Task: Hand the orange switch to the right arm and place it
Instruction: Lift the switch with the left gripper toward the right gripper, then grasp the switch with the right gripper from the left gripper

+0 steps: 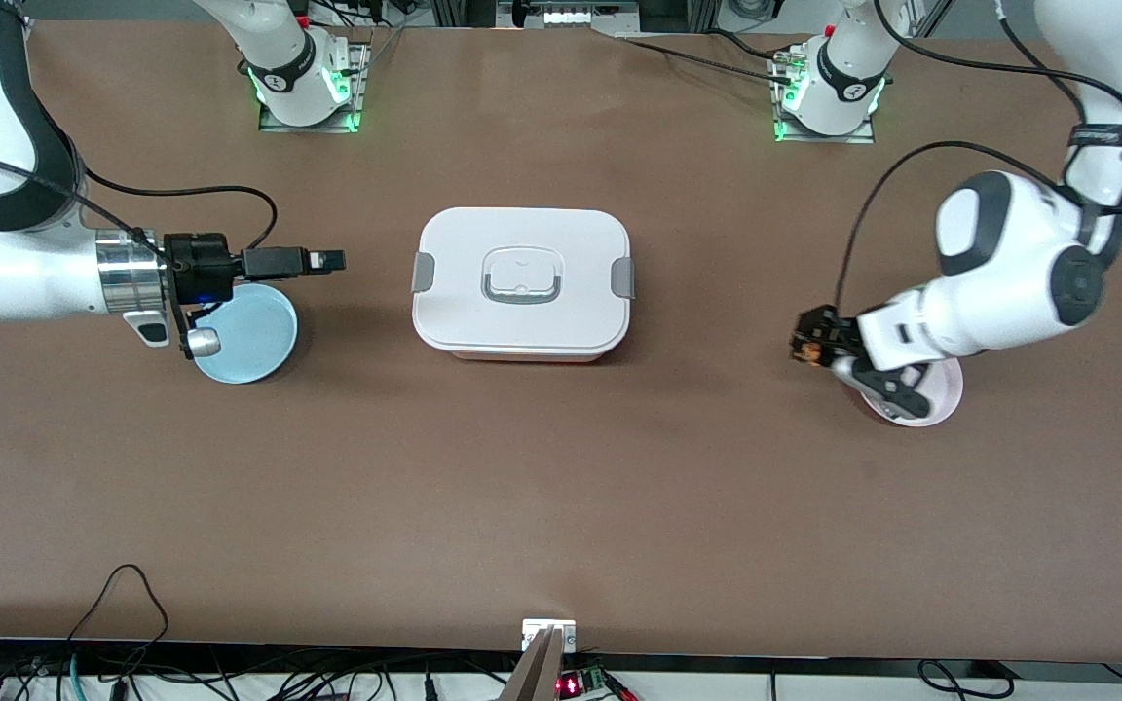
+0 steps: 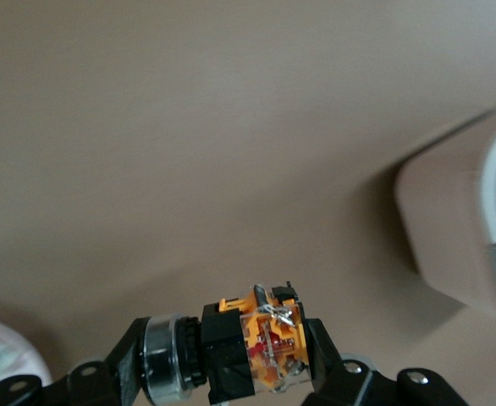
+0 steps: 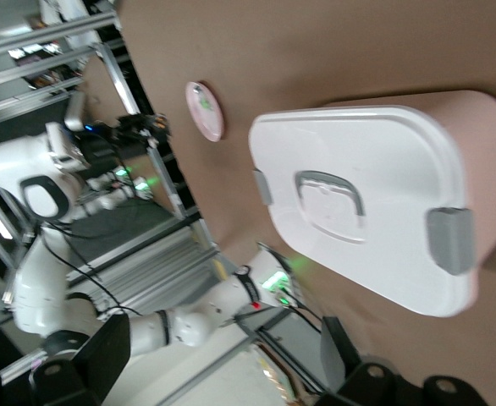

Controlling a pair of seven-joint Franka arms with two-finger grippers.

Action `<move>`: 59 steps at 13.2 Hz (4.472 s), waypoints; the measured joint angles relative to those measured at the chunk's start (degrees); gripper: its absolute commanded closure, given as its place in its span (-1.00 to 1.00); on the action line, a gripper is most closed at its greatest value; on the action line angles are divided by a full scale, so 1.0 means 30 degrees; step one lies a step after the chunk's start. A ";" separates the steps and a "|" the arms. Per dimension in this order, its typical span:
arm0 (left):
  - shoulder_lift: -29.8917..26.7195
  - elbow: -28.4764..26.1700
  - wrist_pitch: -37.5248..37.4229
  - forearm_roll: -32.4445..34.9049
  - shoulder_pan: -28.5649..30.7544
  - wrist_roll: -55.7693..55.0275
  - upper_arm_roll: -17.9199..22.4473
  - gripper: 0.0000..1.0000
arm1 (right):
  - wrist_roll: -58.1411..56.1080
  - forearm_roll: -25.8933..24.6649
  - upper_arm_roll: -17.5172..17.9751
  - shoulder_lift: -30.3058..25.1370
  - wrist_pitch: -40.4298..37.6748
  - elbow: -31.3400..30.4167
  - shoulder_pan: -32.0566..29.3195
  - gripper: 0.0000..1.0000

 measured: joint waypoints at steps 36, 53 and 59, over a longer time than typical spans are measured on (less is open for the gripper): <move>0.4597 0.3429 0.8210 -2.4416 -0.6663 2.2791 -0.4049 1.00 | 0.7811 0.8514 0.3708 0.0639 0.2733 -0.2810 0.0432 -1.00; 0.4605 0.3444 0.8210 -2.4417 -0.6670 2.2792 -0.4046 1.00 | 0.7054 1.0867 0.3857 0.1625 0.3128 -0.2815 0.1076 -1.00; 0.4605 0.3476 0.8211 -2.4423 -0.6670 2.2792 -0.4040 1.00 | 0.6904 1.1191 0.3858 0.1624 0.3163 -0.2803 0.1168 -0.98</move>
